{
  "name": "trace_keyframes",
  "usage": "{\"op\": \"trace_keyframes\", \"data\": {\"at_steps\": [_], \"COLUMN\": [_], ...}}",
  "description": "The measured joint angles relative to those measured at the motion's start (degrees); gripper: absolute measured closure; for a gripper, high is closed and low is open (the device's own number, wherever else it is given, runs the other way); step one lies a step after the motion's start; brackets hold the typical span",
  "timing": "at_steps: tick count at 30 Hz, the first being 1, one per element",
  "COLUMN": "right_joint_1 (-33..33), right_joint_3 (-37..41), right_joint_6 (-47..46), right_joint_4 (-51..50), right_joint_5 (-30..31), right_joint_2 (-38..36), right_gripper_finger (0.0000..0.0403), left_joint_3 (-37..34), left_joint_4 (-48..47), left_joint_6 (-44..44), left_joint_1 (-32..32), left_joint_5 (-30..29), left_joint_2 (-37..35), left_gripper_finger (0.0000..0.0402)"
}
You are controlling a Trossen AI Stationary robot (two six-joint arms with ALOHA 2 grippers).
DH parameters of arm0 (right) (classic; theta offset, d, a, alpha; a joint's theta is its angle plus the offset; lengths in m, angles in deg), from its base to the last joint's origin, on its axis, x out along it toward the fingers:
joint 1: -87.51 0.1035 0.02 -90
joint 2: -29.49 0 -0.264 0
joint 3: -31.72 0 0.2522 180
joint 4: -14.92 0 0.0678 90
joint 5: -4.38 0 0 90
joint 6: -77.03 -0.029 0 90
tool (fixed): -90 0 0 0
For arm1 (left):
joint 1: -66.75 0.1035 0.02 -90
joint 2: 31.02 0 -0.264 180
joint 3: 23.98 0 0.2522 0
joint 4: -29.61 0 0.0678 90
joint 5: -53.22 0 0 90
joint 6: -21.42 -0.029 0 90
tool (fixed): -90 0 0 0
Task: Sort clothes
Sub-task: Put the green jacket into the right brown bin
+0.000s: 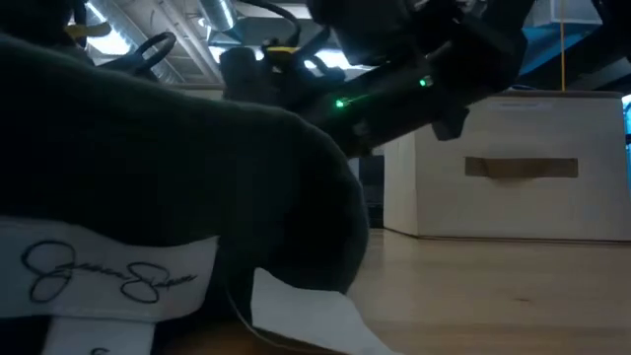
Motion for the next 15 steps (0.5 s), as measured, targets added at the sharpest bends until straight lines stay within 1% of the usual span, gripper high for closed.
{"op": "trace_keyframes", "data": {"at_steps": [7,9,10,12,15], "right_joint_1": [-0.7,-0.7,-0.7,-0.7,-0.7], "right_joint_3": [-3.6,-3.8,-3.8,-4.0,-4.0], "right_joint_6": [0.8,1.6,1.6,1.6,2.1], "right_joint_4": [-0.3,-0.3,-0.8,-1.9,-2.4], "right_joint_5": [0.8,0.8,0.8,1.2,1.2], "right_joint_2": [3.2,3.4,3.4,3.3,3.3], "right_gripper_finger": [0.0155,0.0164,0.0174,0.021,0.029], "left_joint_3": [-0.2,-0.2,-0.2,-0.2,-0.2], "left_joint_4": [-0.7,-0.7,-0.7,-0.8,-1.0], "left_joint_6": [0.2,0.2,0.2,0.2,0.1], "left_joint_1": [0.0,0.0,0.0,0.0,0.1], "left_joint_5": [0.0,0.1,0.0,0.0,-0.3], "left_joint_2": [0.1,0.1,0.1,0.1,0.1], "left_gripper_finger": [0.0236,0.0236,0.0236,0.0236,0.0236]}}
